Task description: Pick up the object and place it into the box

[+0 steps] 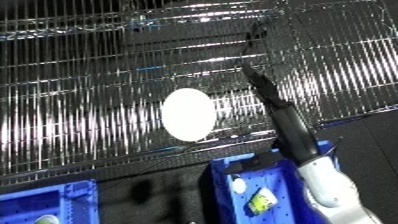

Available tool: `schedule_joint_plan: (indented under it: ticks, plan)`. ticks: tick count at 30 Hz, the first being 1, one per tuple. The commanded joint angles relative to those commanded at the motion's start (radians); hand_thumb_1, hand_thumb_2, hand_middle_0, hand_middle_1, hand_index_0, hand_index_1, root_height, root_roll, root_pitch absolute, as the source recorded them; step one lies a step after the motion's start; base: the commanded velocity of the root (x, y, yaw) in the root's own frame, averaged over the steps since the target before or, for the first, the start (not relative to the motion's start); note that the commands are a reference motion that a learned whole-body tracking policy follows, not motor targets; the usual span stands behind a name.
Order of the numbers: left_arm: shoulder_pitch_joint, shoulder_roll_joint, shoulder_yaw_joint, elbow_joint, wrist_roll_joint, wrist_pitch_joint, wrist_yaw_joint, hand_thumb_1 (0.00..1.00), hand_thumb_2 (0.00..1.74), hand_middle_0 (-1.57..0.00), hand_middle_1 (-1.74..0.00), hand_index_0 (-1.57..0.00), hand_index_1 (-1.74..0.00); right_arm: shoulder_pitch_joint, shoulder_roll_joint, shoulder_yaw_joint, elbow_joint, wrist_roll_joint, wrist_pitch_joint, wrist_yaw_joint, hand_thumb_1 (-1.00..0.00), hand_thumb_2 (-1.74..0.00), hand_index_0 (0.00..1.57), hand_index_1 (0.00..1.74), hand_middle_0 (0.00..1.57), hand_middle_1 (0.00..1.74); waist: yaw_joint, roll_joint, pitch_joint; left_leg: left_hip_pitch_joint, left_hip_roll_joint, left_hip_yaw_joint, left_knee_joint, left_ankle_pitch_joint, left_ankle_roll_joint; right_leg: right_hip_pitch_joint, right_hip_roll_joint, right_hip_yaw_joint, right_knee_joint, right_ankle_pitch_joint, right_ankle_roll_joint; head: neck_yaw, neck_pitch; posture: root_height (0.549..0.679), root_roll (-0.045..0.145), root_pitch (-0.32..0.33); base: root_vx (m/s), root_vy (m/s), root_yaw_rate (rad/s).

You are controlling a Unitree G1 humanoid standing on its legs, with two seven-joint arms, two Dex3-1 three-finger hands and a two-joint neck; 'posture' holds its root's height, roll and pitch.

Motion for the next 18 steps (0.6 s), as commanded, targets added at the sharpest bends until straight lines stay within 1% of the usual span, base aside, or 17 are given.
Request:
schedule_joint_plan:
  ticks: [6, 13, 18]
  plan:
    - [0.0, -0.002, -0.017, -0.017, -0.007, 0.008, 0.003, 0.0, 0.0, 0.0, 0.0, 0.0, 0.0, -0.055, 0.014, 0.037, 0.075, 0.023, 0.009, 0.044, 0.0, 0.0, 0.0, 0.0, 0.0, 0.0, 0.012, 0.011, 0.0, -0.012, -0.005, -0.003, 0.002, 0.003, 0.0016, -0.016, -0.0038, -0.001, 0.007, 0.001, -0.0038, 0.031, 0.001, 0.642, 0.064, 0.102, 0.022, 0.022, 0.049]
    - [0.015, -0.002, -0.044, -0.052, 0.009, 0.01, 0.007, 0.0, 0.0, 0.0, 0.0, 0.0, 0.0, -0.111, 0.036, 0.073, 0.13, 0.038, 0.016, 0.087, 0.0, 0.0, 0.0, 0.0, 0.0, 0.0, 0.03, 0.029, 0.0, -0.024, -0.011, -0.005, -0.009, 0.011, -0.0001, -0.033, -0.0105, -0.004, 0.006, 0.005, -0.0054, 0.068, 0.017, 0.642, 0.069, 0.114, 0.024, 0.026, 0.051]
    - [0.029, 0.001, -0.055, -0.071, -0.006, 0.015, 0.013, 0.0, 0.0, 0.0, 0.0, 0.0, 0.0, -0.148, 0.056, 0.09, 0.156, 0.047, 0.016, 0.106, 0.0, 0.0, 0.0, 0.0, 0.0, 0.0, 0.041, 0.044, 0.0, -0.029, -0.019, -0.006, -0.011, 0.012, -0.0011, -0.04, -0.0168, -0.004, 0.011, 0.002, -0.0079, 0.09, 0.022, 0.642, 0.074, 0.118, 0.034, 0.035, 0.048]
